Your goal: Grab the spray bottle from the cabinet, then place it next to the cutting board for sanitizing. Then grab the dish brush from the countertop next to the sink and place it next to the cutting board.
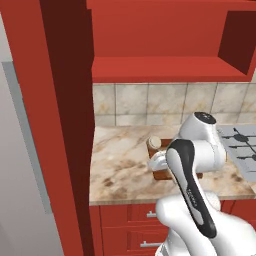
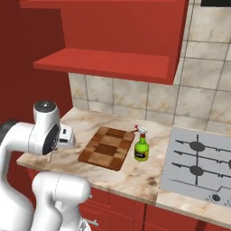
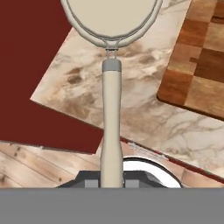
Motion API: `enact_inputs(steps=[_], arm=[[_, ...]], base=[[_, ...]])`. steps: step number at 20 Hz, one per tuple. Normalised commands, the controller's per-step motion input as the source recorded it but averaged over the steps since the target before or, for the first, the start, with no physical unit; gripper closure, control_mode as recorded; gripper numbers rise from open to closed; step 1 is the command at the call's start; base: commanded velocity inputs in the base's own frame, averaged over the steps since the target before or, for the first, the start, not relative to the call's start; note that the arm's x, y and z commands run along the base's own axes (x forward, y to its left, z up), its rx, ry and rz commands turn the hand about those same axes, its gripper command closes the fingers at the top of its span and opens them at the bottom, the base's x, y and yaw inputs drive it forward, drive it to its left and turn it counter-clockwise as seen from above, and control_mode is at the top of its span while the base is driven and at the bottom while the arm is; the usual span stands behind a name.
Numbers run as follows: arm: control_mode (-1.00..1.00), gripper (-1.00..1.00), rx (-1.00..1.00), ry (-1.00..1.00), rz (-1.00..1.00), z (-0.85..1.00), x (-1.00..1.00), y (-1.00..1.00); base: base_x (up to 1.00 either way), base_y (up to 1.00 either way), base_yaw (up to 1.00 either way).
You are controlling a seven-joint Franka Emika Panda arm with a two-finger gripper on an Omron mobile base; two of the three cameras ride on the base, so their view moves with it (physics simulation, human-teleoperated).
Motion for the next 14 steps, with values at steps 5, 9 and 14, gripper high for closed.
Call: enact_inputs(steps=[5,9,14], arm=[[-1.00,1.00,0.00,0.06,-0.10,-0.34,0.52,0.00],[-1.00,1.00,0.01,0.21,-0.09,-0.31,0.59,0.00],[-1.00,1.00,0.00,0.14,-0.08,-0.33,0.56,0.00]], base=[[0.00,0.00,0.00],[0.00,0.00,0.00],[0.00,0.00,0.00]])
